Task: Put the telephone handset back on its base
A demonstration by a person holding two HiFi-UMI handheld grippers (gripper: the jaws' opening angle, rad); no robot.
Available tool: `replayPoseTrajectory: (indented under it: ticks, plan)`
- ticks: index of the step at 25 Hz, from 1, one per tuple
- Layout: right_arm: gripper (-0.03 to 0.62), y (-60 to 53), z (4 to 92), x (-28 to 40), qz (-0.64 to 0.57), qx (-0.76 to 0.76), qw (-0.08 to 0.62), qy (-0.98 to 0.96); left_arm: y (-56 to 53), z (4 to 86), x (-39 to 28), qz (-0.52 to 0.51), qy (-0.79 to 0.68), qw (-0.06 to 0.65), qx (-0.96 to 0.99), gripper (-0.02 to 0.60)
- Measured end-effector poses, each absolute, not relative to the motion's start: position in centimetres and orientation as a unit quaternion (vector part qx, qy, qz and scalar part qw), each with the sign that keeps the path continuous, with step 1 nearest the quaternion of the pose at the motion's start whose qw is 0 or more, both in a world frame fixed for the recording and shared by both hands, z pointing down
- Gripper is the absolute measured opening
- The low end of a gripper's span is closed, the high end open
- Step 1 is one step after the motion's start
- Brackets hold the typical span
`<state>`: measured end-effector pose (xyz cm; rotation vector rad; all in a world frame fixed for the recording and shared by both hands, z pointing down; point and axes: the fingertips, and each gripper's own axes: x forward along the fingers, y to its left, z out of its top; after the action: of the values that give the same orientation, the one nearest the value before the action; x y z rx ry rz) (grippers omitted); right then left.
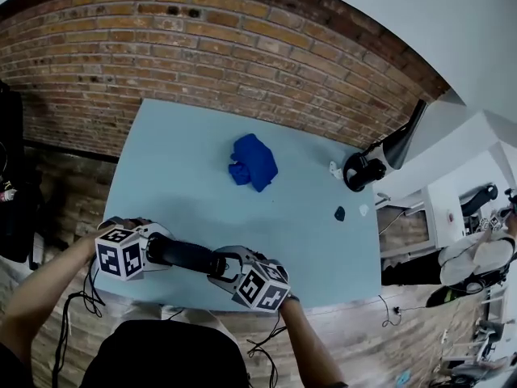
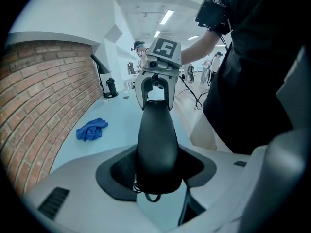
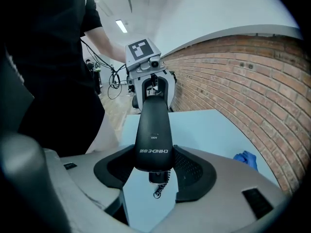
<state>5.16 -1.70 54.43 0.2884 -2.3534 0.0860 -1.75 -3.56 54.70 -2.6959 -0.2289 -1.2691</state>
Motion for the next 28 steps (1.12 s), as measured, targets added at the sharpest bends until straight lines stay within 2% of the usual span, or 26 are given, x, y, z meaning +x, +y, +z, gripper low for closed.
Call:
replayPoseTrajectory:
  ticks: [5,10,28]
  plan:
    - [0.25,-1.3,54.7,4.8,0.04,0.115,0.374,-0.92,-3.3,55.3,-2.1,-0.42,-0.086,0.075,-0.901,0.262]
    - [0.25,-1.6,55.8,4.9,0.022,0.117,0.399,-0.909,-3.7,56.4,-2.1,-0.435,-0.084,0.11,-0.89,0.262]
    - [0.25,-2.4,62.4,5.3,0.015,0.091,0.466,-0.88,-4.3,62.7,-2.1,-0.474,-0.065,0.106,-0.871,0.262]
